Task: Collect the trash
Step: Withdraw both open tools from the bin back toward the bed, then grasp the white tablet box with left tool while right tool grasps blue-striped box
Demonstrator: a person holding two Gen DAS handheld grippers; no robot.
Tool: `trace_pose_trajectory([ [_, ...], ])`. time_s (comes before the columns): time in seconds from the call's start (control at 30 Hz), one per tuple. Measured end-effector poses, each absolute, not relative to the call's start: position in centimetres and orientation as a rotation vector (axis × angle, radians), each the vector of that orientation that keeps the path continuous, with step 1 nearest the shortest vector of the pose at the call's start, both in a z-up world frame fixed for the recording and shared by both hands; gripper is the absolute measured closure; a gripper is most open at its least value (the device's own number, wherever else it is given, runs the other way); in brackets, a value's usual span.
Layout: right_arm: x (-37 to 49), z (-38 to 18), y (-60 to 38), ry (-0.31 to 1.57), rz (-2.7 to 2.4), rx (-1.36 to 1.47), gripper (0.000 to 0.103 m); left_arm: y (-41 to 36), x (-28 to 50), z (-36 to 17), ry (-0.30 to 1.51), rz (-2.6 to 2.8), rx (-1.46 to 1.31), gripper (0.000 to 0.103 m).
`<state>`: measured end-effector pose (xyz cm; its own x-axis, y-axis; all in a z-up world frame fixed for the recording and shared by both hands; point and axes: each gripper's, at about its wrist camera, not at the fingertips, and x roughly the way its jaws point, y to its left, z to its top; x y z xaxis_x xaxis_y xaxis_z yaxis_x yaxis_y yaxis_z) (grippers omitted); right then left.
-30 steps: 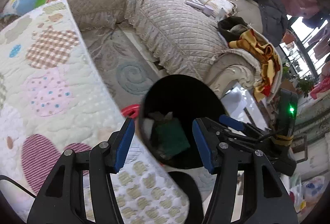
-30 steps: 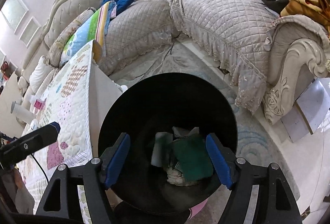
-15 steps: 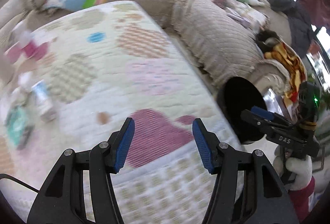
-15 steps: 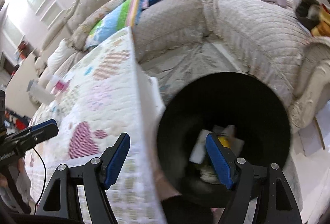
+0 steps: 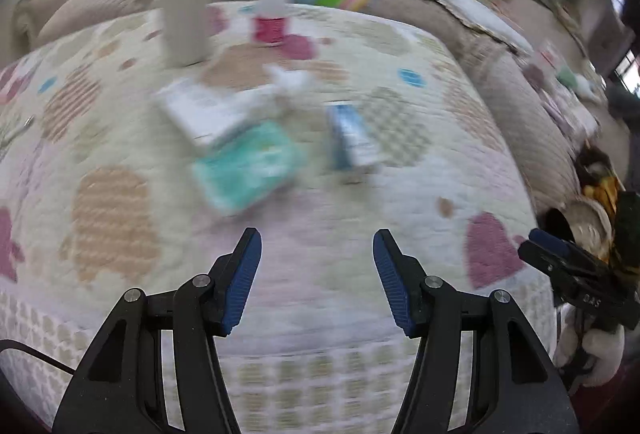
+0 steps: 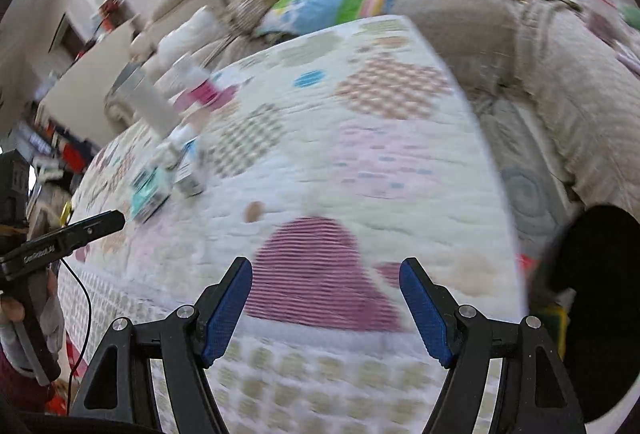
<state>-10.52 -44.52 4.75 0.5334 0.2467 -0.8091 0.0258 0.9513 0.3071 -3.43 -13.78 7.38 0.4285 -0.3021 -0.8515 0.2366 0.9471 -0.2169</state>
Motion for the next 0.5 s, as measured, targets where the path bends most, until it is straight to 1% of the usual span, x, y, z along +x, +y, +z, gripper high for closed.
trace_pose_trajectory([
  [0.2, -6.9, 3.6, -38.2, 1.038, 0.225, 0.23, 0.029, -8.5, -2.5, 6.3, 1.083, -0.251, -0.121, 0.046],
  [0.5, -0.4, 2.8, -31.8, 1.031, 0.304, 0.155, 0.029, -5.6, -1.3, 5.1, 1.096, -0.215, -0.172, 0.046],
])
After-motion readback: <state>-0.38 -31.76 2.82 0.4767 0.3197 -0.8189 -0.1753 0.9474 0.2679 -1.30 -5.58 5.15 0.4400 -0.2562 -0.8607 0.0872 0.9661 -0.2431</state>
